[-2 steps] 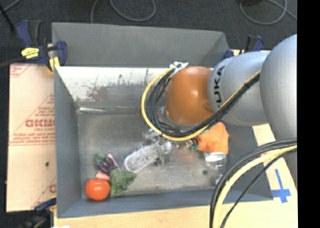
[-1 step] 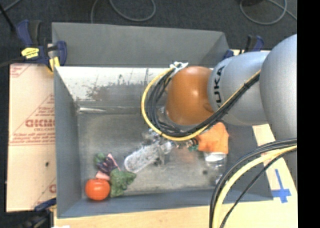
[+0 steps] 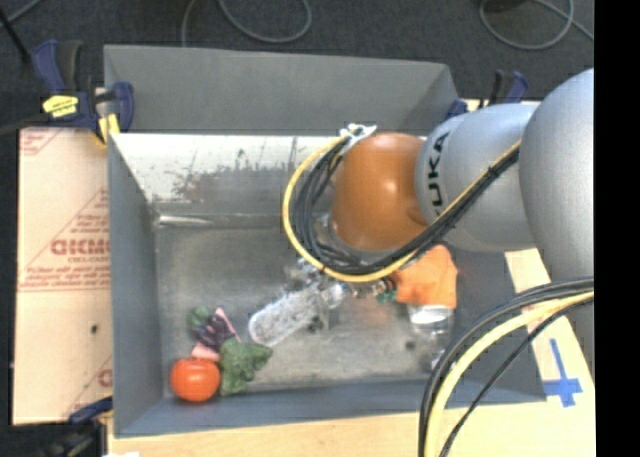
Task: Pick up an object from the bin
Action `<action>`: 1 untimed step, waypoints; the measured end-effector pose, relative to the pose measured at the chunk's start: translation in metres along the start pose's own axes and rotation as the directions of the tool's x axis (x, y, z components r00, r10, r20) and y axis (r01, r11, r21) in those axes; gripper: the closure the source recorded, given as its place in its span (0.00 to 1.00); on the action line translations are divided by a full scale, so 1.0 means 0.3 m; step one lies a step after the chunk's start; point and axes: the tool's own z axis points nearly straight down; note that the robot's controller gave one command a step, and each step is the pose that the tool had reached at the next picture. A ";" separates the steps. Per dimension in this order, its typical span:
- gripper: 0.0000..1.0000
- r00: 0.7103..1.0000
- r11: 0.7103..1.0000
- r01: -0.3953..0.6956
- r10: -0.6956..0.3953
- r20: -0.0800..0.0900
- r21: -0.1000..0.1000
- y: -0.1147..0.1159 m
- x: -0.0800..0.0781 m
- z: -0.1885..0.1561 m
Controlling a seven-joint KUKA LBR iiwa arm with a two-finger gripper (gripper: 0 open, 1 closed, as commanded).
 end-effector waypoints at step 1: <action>1.00 1.000 1.000 -0.015 0.015 0.001 -0.001 -0.003 0.009 -0.025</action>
Offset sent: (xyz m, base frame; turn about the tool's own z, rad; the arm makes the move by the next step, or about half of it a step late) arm 0.0054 0.0210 0.0176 0.0281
